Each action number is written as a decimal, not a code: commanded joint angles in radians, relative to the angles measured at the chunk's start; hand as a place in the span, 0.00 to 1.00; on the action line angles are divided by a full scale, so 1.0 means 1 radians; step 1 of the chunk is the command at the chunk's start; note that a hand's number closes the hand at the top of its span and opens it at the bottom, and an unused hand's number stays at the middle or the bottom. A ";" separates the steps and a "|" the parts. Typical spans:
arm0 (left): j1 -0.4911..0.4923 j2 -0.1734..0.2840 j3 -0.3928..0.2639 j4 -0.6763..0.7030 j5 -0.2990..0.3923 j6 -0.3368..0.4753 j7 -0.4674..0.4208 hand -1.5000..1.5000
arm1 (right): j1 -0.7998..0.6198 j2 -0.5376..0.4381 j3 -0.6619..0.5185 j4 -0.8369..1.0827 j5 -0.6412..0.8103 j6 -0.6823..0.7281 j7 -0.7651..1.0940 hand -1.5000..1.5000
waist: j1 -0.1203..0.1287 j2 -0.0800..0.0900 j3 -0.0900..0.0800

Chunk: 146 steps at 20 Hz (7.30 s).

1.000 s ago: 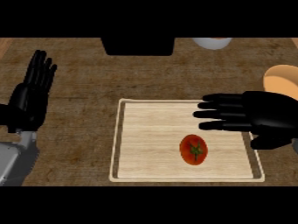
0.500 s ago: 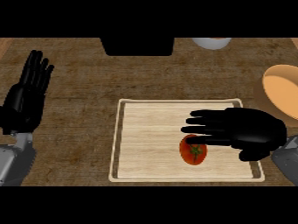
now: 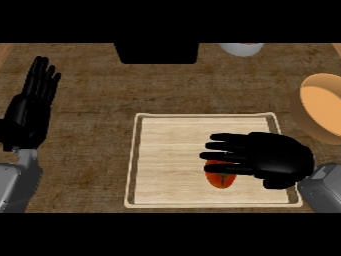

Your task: Pick the tomato from the tray and place it in the pot

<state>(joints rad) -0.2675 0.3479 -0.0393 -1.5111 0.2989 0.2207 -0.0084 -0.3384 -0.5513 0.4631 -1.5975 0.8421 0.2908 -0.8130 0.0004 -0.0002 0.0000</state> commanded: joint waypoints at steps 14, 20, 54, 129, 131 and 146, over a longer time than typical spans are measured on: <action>-0.046 -0.041 0.086 -0.016 -0.053 -0.053 0.077 0.50 | 0.005 0.242 0.020 0.163 0.251 -0.030 -0.009 0.00 | 0.001 0.001 0.000; 0.012 -0.084 0.068 0.024 -0.086 -0.071 0.000 0.50 | 0.003 0.287 0.055 0.261 0.322 -0.118 -0.083 1.00 | 0.004 0.002 0.000; -0.022 -0.087 0.072 -0.030 -0.113 -0.064 0.043 0.50 | -0.277 0.525 -0.718 0.236 0.593 -0.378 1.254 1.00 | 0.025 0.015 -0.011; 0.021 -0.144 0.135 -0.029 -0.152 -0.119 0.043 0.50 | -0.020 0.321 -1.174 -0.041 0.002 -0.917 1.378 0.00 | -0.006 -0.002 0.000; 0.033 -0.140 0.140 0.005 -0.160 -0.138 -0.016 0.50 | 0.032 0.308 -1.199 -0.156 -0.060 -0.867 1.390 0.00 | -0.013 -0.002 0.000; 0.001 -0.131 0.181 -0.044 -0.136 -0.156 0.057 0.50 | 0.474 0.427 -1.349 -0.492 -0.424 -0.805 1.243 0.00 | -0.008 -0.001 0.000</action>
<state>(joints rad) -0.2511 0.1979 0.1058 -1.5703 0.1285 0.1040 0.0555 0.0786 -0.1418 -0.8556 -2.0599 0.4970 -0.5205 0.4723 -0.0108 -0.0023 0.0000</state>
